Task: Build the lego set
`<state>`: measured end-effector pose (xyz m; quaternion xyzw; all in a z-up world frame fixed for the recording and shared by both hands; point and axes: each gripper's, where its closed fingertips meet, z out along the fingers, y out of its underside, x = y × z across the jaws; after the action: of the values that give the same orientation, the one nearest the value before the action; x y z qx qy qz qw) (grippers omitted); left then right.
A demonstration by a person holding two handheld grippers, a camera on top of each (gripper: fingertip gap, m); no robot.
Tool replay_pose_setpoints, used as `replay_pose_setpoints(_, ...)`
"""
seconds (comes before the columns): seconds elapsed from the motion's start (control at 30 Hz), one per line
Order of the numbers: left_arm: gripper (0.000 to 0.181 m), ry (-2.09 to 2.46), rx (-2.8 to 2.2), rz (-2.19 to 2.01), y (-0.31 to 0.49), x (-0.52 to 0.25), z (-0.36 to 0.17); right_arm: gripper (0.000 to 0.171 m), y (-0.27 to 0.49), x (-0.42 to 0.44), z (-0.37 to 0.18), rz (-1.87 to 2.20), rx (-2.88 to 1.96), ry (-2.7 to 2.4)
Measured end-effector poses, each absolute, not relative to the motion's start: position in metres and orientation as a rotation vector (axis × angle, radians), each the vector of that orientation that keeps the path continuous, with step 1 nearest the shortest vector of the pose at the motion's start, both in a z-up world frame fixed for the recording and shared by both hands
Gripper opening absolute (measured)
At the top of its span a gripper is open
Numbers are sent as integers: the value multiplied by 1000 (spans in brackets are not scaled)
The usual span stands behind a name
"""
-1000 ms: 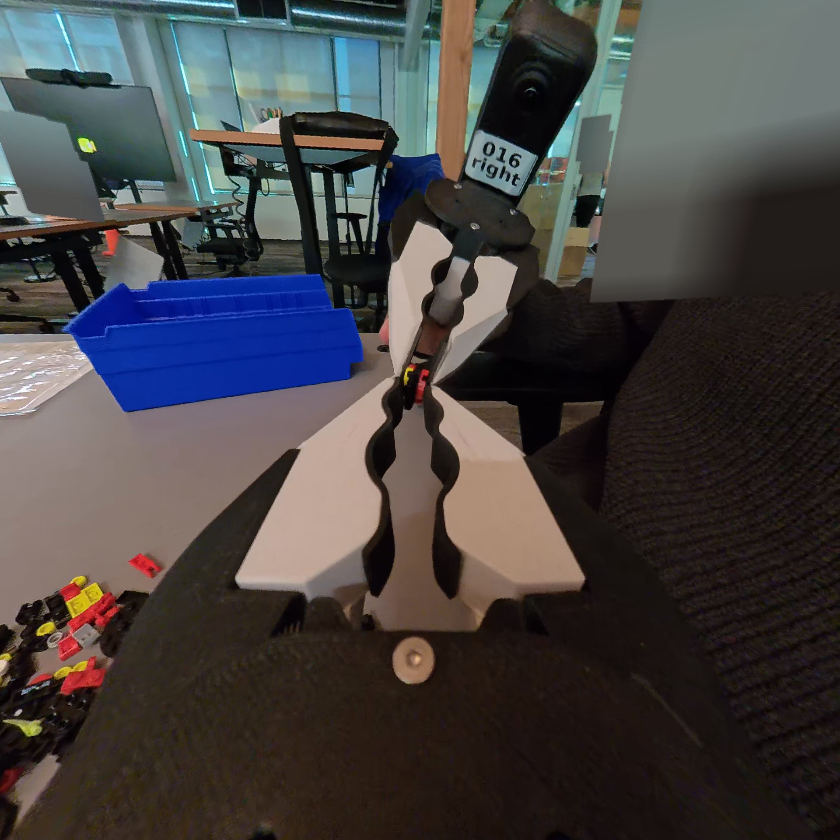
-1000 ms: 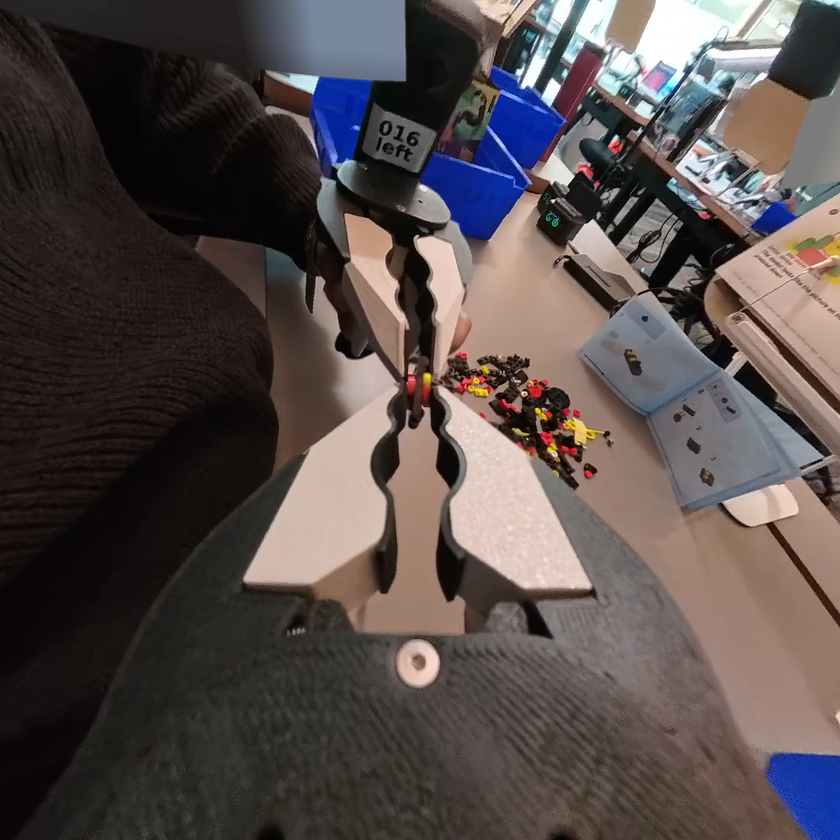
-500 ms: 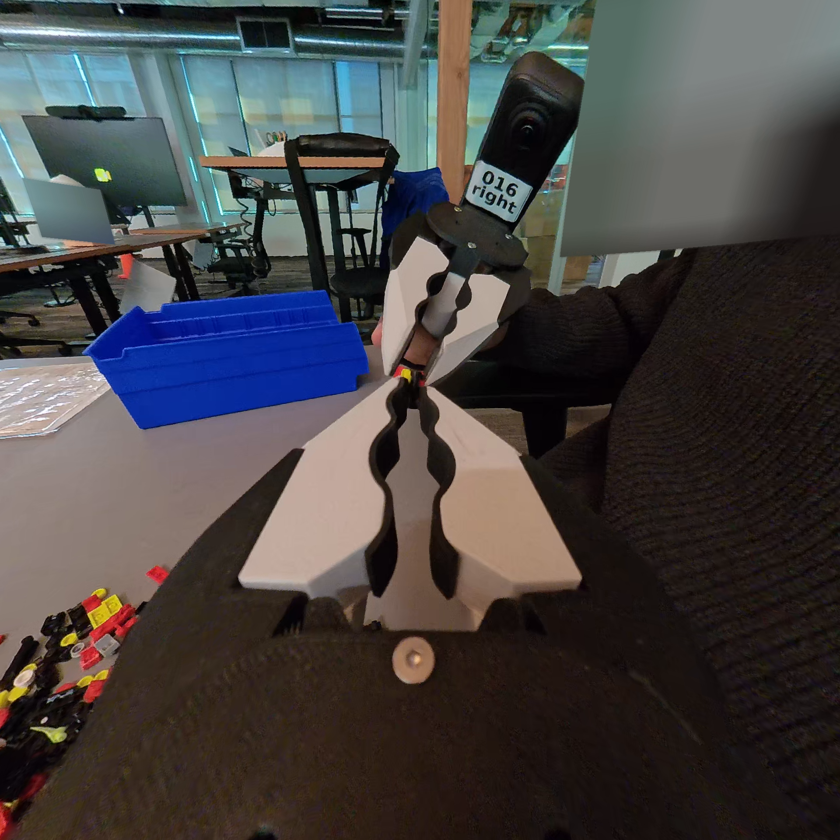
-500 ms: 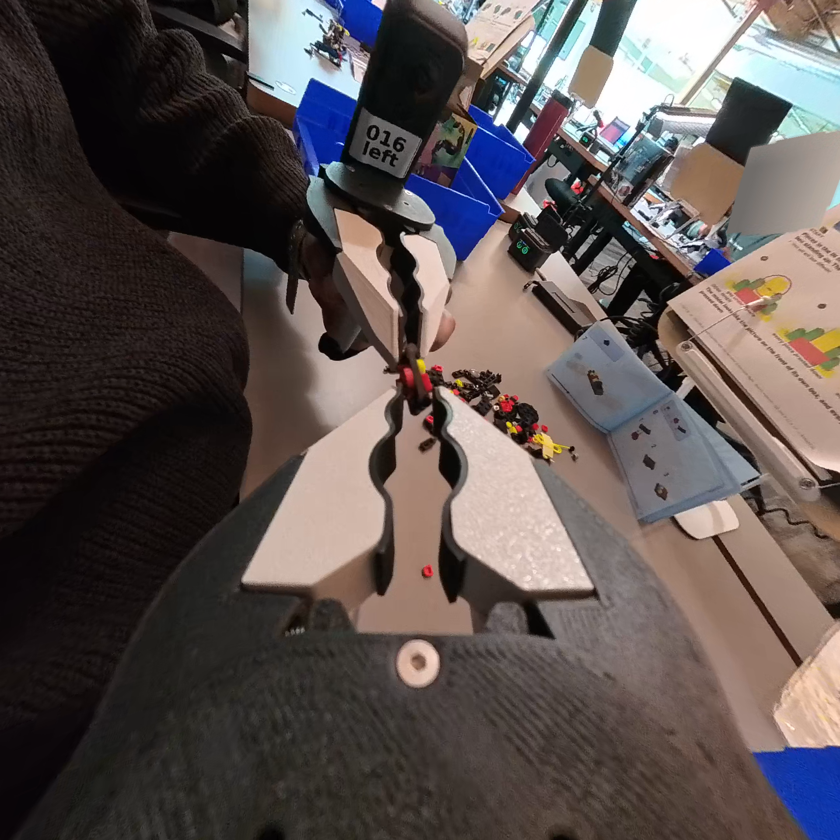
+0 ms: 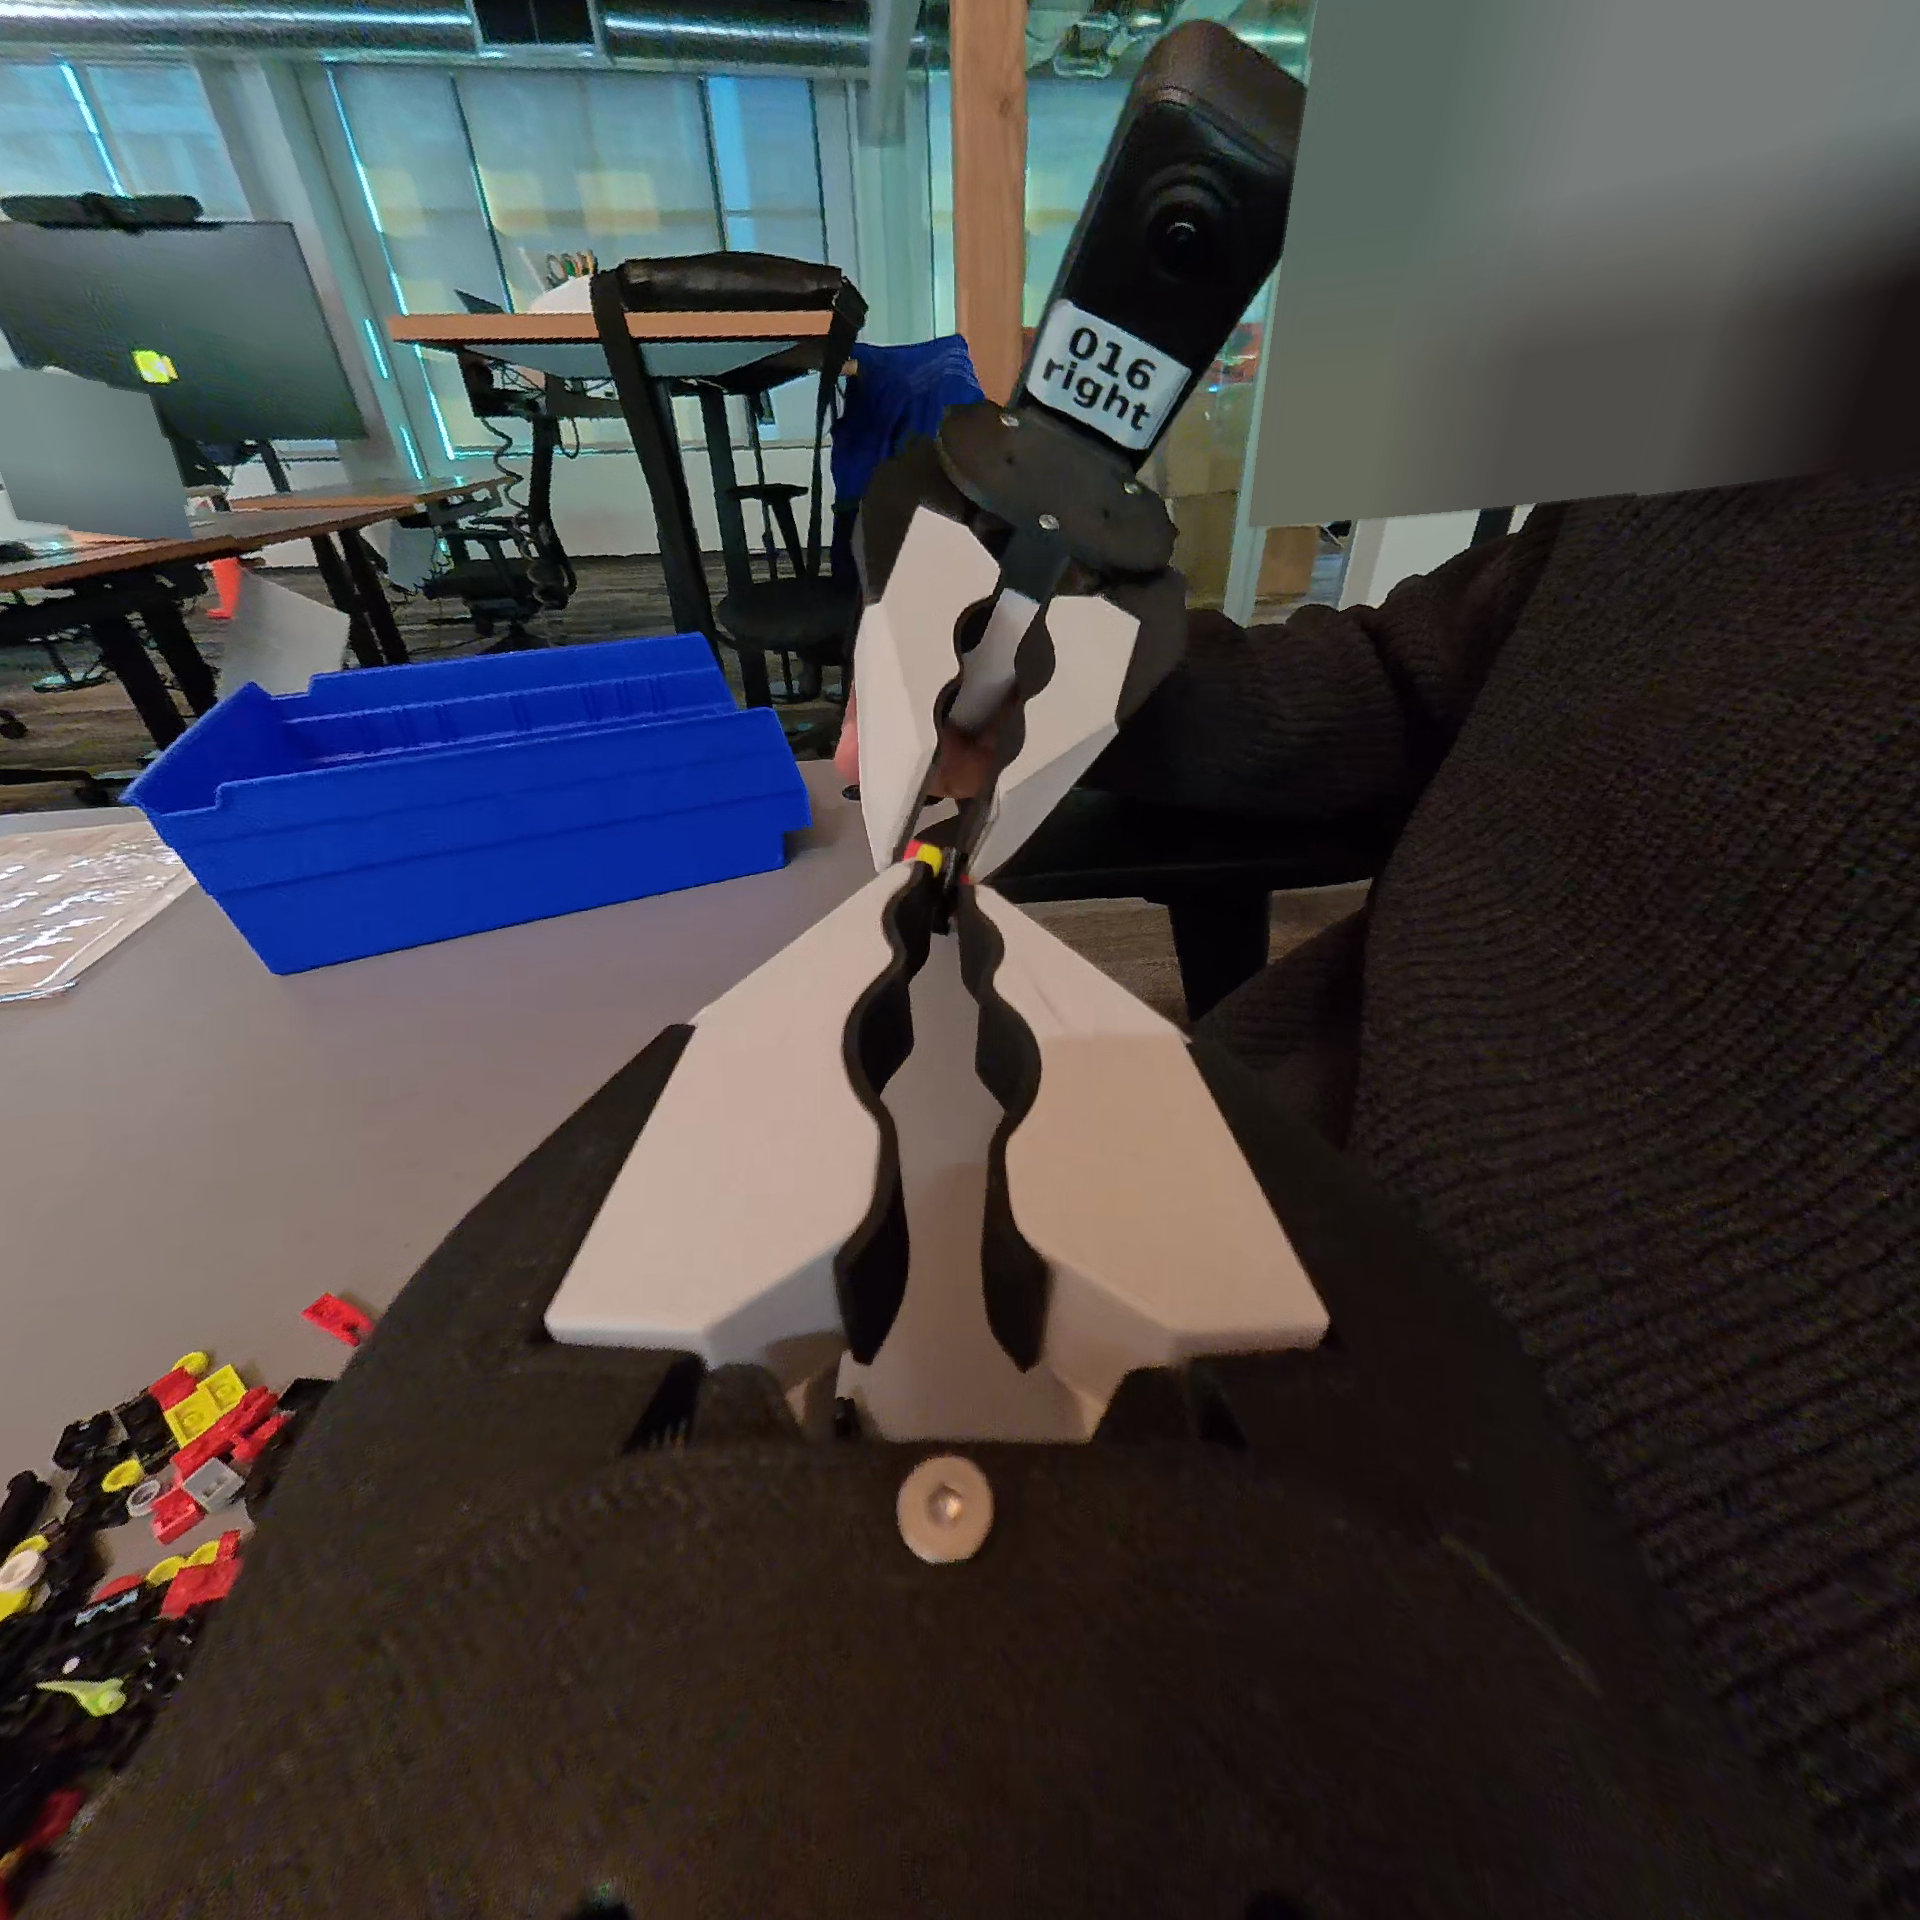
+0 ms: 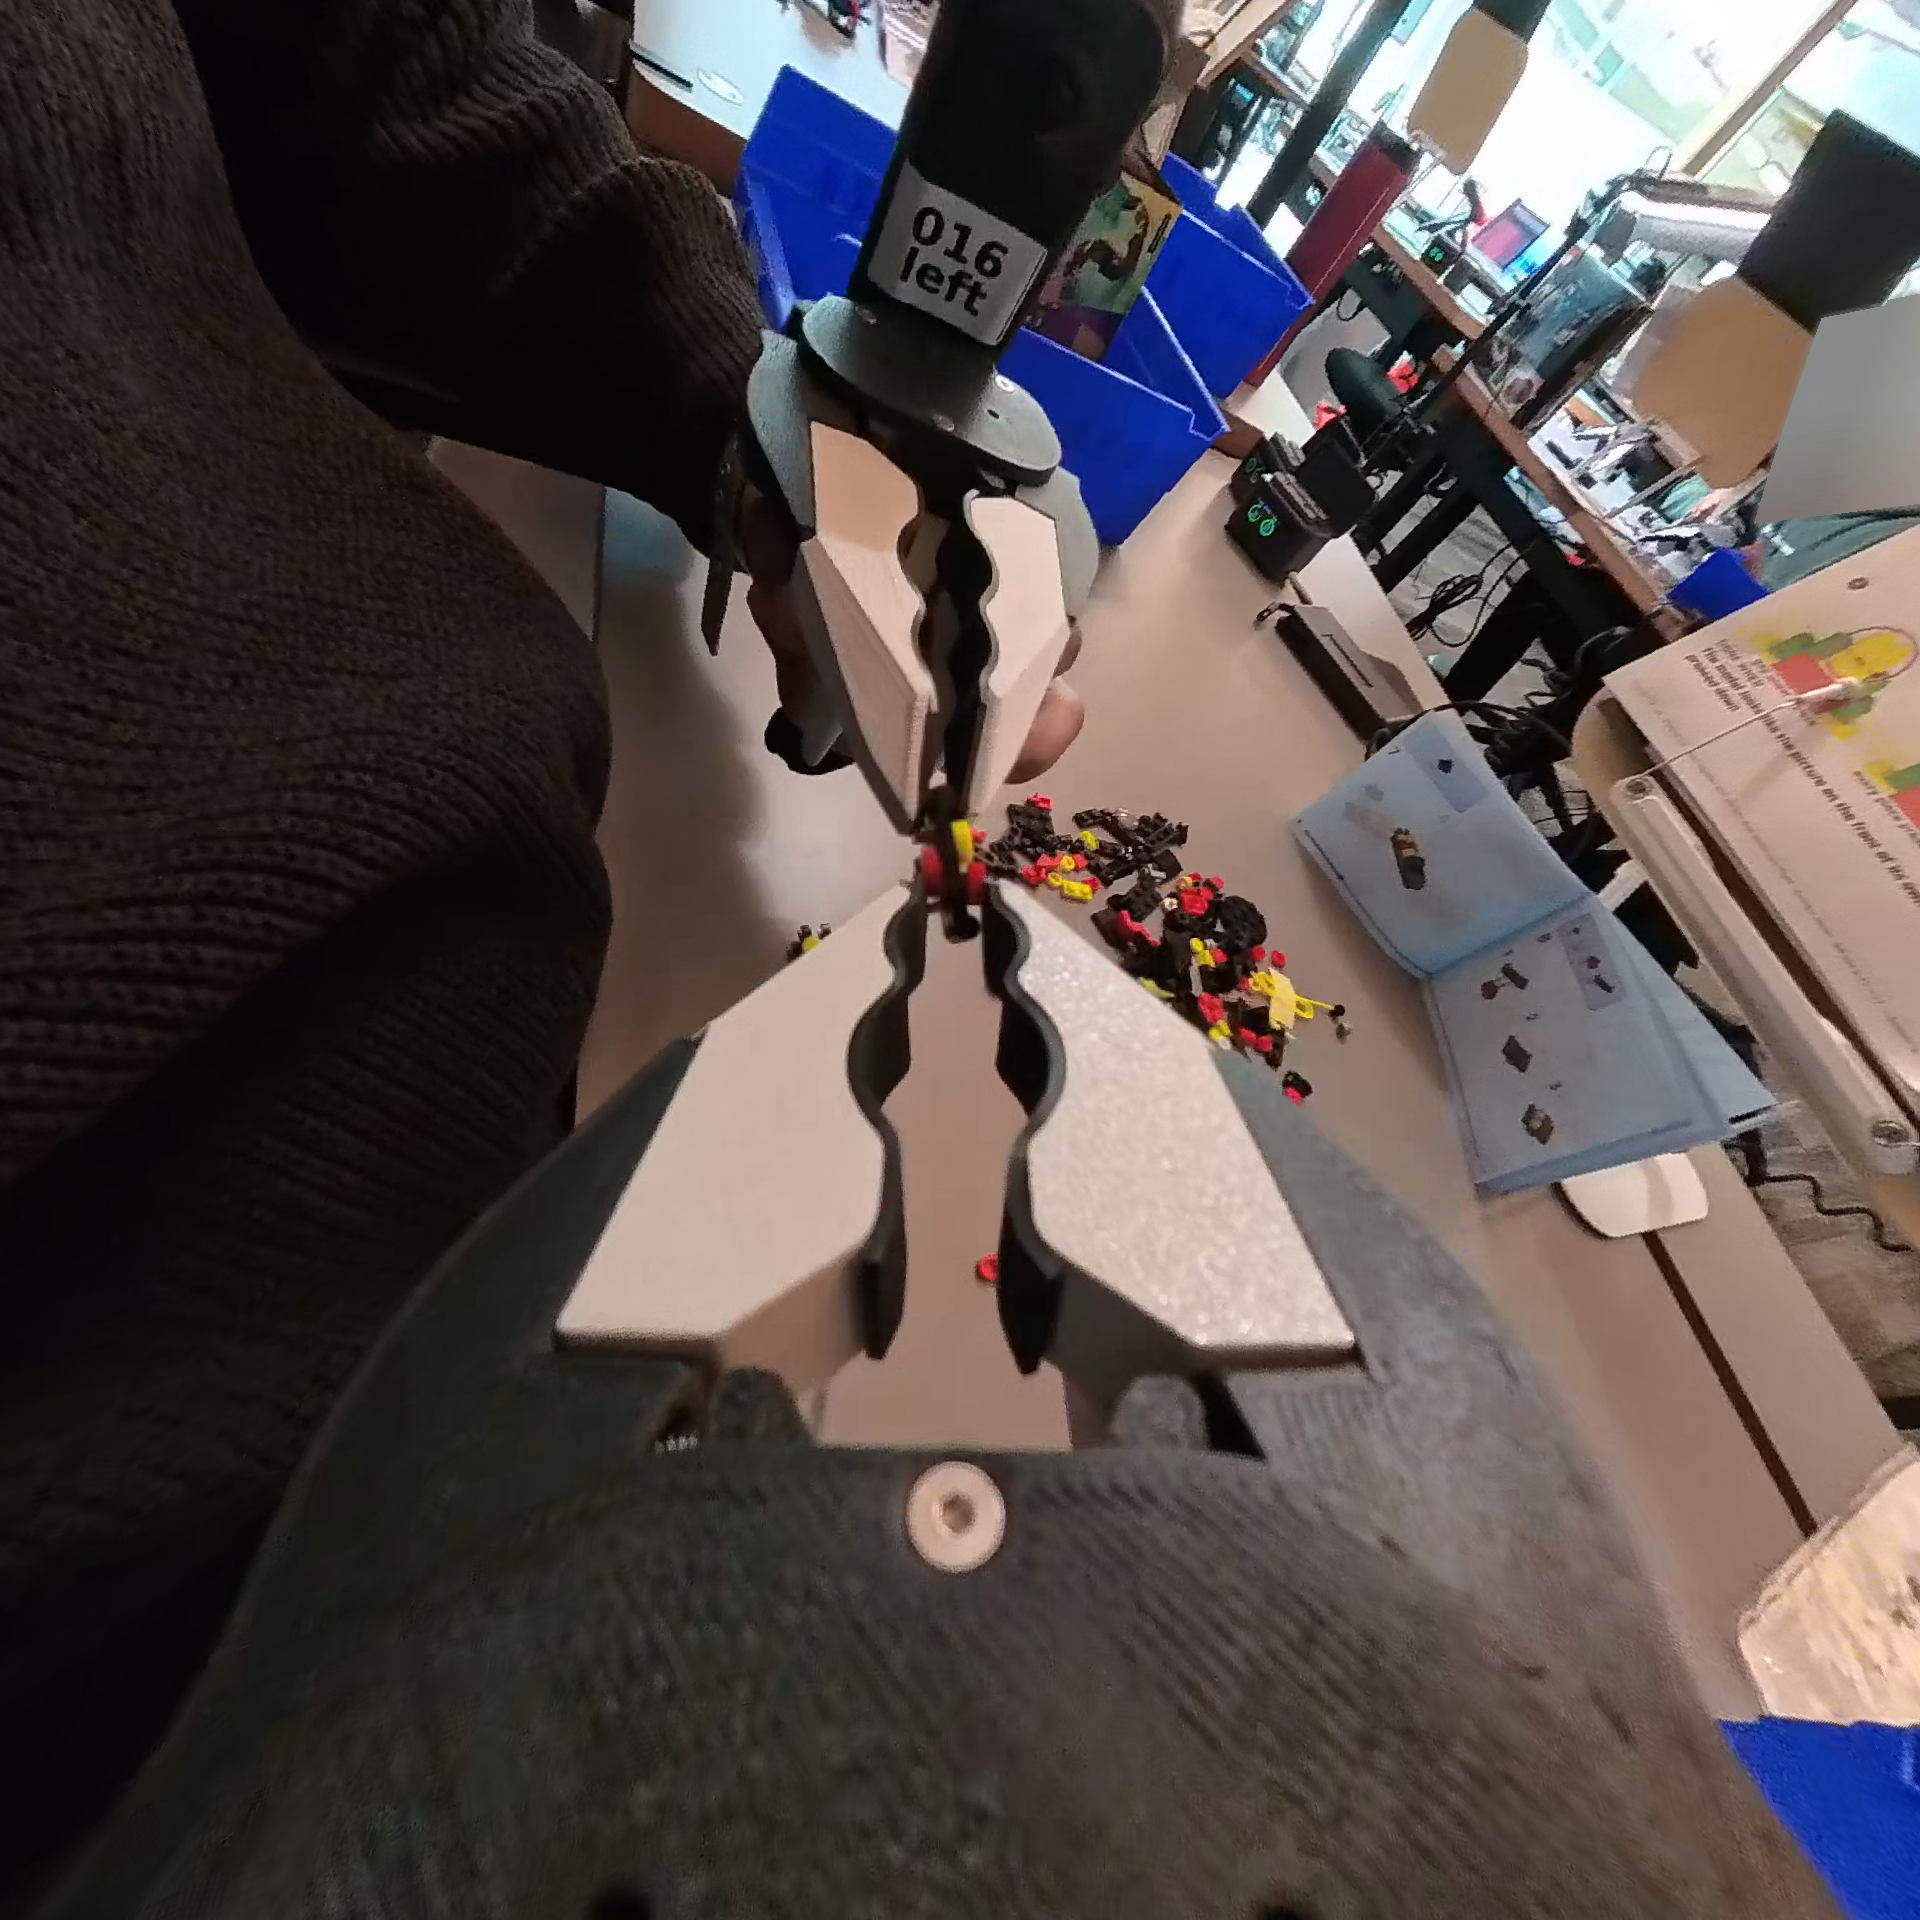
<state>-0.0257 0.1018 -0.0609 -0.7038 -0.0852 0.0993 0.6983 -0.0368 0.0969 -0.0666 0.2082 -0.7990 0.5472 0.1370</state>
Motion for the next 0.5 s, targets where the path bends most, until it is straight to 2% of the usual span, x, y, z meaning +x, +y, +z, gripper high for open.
replay_pose_setpoints(0.5, 2, -207, -1587, 200, 104, -26, -67, 9, 99, -36, -72, 1419, 728, -2173)
